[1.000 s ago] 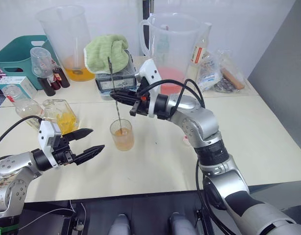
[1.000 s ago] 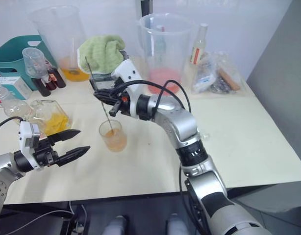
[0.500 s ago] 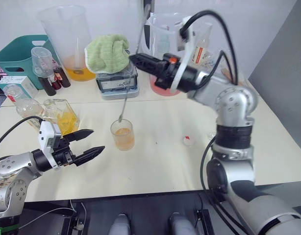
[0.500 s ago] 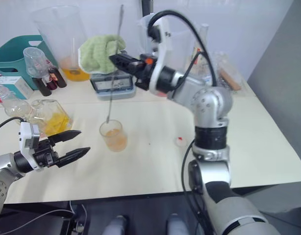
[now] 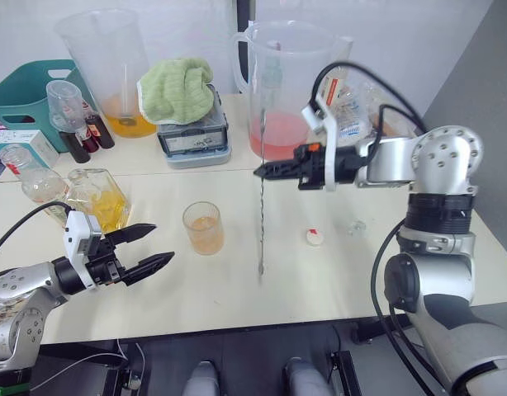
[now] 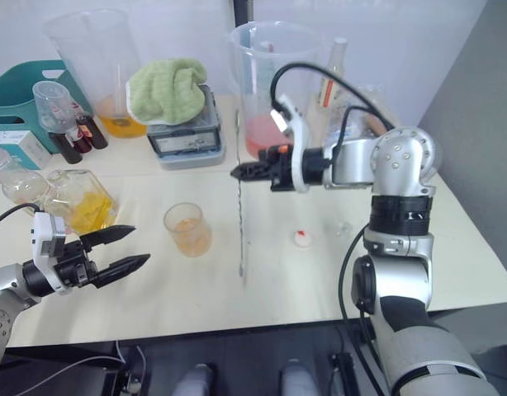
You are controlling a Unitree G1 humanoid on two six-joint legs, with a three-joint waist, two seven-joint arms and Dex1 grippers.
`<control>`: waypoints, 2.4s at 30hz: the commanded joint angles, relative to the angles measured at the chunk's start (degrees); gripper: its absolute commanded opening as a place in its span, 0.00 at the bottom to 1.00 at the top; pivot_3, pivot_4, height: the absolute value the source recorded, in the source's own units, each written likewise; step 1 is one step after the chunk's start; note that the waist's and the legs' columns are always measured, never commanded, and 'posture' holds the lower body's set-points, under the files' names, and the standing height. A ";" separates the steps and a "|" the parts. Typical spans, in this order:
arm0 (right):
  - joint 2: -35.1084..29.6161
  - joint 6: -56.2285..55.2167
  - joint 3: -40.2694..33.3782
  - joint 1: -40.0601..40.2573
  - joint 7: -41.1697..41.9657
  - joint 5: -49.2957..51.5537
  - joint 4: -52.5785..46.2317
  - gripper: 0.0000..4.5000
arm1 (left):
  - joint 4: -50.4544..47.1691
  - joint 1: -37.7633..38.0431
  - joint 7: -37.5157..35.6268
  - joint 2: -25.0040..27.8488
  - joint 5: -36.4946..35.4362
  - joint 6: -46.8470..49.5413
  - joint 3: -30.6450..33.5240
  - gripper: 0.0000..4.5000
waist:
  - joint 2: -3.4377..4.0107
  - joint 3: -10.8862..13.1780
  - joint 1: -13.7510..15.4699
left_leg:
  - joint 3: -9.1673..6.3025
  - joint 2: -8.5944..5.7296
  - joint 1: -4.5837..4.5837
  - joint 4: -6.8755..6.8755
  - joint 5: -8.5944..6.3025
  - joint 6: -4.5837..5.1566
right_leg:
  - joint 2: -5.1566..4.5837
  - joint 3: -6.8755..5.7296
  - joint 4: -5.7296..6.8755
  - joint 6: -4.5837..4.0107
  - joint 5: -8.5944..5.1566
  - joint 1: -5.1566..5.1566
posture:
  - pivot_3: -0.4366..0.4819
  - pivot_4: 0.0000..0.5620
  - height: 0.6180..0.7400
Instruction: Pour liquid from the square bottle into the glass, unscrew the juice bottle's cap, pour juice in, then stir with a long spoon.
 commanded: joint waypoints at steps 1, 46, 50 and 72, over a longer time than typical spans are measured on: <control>1.07 -0.47 3.40 0.76 -0.90 -5.04 2.87 0.00 | -0.90 0.55 -1.06 0.33 0.40 -1.69 0.33 0.99 | 0.00 0.00 -0.01 | 0.00 0.00 0.00 0.00 0.00 0.00 | 0.00 0.00 0.00 0.00 0.00 0.00 | 0.48 0.27 1.00; -18.56 -47.60 -18.79 57.28 25.99 -16.55 -36.91 0.99 | 12.59 11.50 -0.62 3.07 1.81 -4.33 17.65 1.00 | -0.02 0.01 1.85 | 0.02 -0.04 0.04 0.03 -0.01 0.01 | -0.06 -0.02 -0.15 0.02 0.00 0.13 | 0.48 0.27 1.00; -21.37 -57.28 -18.47 64.87 31.34 -20.54 -30.84 0.99 | 17.27 11.53 -1.38 2.88 3.91 -7.77 17.69 1.00 | -0.04 0.00 1.33 | 0.02 -0.02 0.14 0.04 -0.01 0.01 | -0.03 -0.01 -0.12 0.01 0.00 0.20 | 0.48 0.27 1.00; -23.34 -67.61 -17.52 66.89 34.44 -22.93 -19.21 0.99 | 15.70 15.87 1.72 1.88 7.43 -11.48 17.43 1.00 | -0.05 0.01 1.53 | 0.06 -0.03 0.22 0.03 -0.01 -0.01 | -0.05 0.02 -0.12 0.02 0.00 0.29 | 0.48 0.27 1.00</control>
